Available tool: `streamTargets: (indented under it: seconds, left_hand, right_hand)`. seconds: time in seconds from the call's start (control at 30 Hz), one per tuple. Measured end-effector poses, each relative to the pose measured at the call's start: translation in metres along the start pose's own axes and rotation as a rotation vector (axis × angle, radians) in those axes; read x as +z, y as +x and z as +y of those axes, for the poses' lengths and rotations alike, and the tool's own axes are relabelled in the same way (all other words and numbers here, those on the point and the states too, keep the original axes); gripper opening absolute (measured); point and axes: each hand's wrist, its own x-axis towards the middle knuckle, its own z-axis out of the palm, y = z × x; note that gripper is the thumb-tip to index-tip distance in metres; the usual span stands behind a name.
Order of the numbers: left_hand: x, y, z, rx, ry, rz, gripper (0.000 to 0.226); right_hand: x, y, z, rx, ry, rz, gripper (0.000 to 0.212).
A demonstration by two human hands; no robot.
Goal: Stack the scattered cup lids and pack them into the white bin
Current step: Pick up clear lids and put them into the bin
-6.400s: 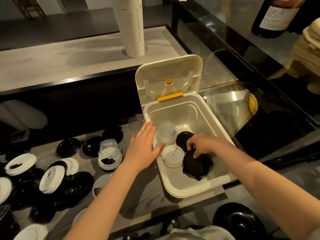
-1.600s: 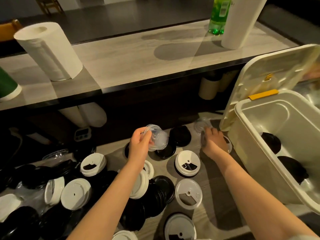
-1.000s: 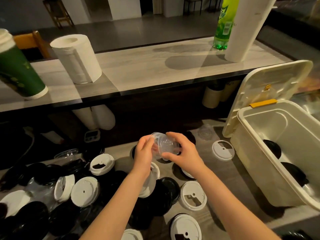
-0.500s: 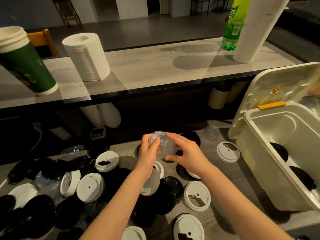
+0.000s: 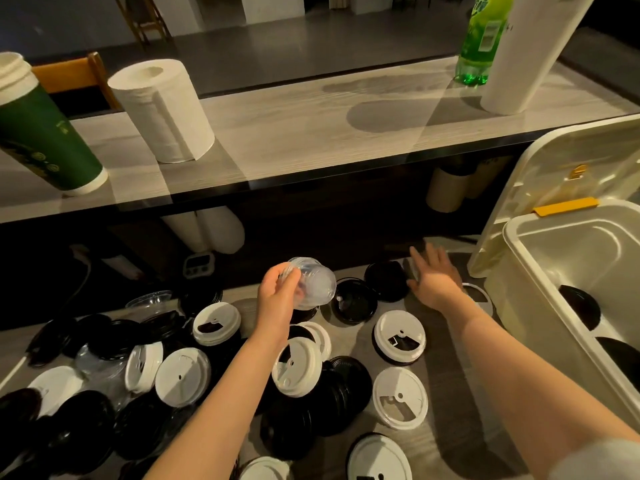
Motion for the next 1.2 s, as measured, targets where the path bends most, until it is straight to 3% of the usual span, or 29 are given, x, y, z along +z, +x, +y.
streamTargets:
  seconds: [0.1,0.2,0.33,0.57,0.67,0.73,0.87,1.0,1.1,1.2]
  left_hand:
    - [0.003,0.001,-0.001,-0.009,0.011,0.007,0.014]
    - [0.005,0.002,-0.001,-0.012,0.011,0.011,0.013]
    - [0.007,0.003,0.002,-0.002,0.013,0.023,0.009]
    - [0.008,0.001,0.005,-0.003,0.035,0.022,0.008]
    - [0.009,-0.002,0.005,0.009,0.048,0.016,0.008]
    - [0.010,-0.005,0.005,0.016,0.042,0.006,0.008]
    - [0.012,-0.011,0.005,0.015,0.009,0.000,0.010]
    - [0.009,-0.021,0.005,-0.002,0.005,-0.031,0.013]
    - [0.006,-0.031,0.006,-0.020,-0.018,-0.045,0.006]
    - [0.003,-0.046,0.003,-0.057,-0.077,-0.068,0.007]
  right_hand:
    - [0.011,0.001,0.000,-0.009,-0.091,-0.002,0.060]
    - [0.014,-0.005,-0.004,0.017,0.006,0.141,0.071]
    - [0.009,-0.001,0.001,0.034,-0.040,0.158,0.073]
    - [0.011,0.001,0.007,-0.025,0.000,0.104,0.050]
    - [0.002,-0.011,0.002,-0.039,0.052,0.250,0.059]
    - [-0.005,-0.022,-0.006,-0.035,0.263,0.380,0.064]
    - [-0.015,-0.053,-0.035,-0.240,0.599,0.571,0.062]
    - [-0.024,-0.094,-0.070,-0.379,0.844,0.505,0.065]
    - [-0.020,-0.113,-0.087,-0.554,0.704,0.430,0.068]
    - [-0.008,-0.125,-0.102,-0.623,0.564,0.480,0.068]
